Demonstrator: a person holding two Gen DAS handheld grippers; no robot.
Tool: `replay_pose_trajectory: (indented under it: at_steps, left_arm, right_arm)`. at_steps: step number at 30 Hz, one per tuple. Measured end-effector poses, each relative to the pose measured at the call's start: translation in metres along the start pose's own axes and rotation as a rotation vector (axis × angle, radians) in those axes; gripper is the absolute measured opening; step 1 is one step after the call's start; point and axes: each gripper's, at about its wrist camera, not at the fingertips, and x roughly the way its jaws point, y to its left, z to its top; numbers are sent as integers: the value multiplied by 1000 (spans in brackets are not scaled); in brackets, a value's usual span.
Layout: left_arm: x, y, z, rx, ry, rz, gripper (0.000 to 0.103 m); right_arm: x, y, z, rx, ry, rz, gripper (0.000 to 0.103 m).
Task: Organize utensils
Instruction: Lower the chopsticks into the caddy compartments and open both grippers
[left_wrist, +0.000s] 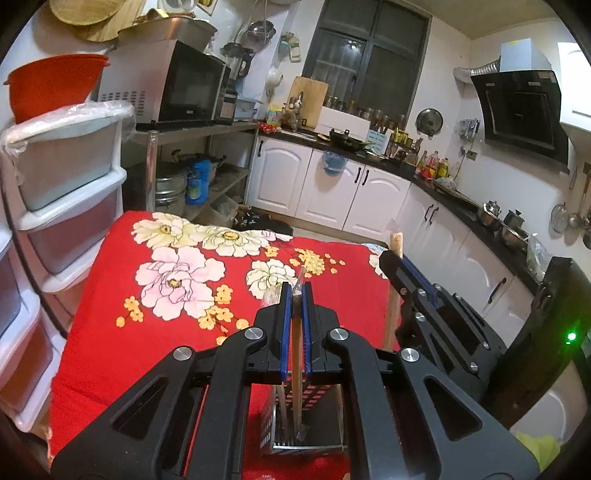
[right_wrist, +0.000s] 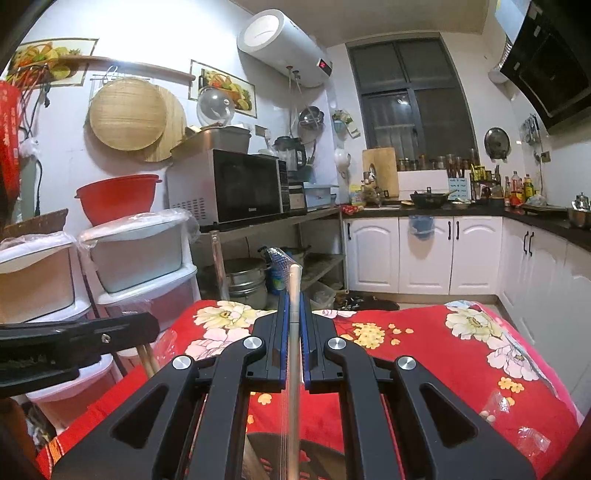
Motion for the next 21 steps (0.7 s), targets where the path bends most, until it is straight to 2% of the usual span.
replay_pose_trajectory:
  at_steps: [13,21]
  left_arm:
    - [9,10,-18,-12,51,10,1]
    - [-6,12,-26,-8,59,32,1]
  right_arm:
    - [-18,-5,-7,-4,61,88,6]
    - [-27,-2,-11,-19,120,126,7]
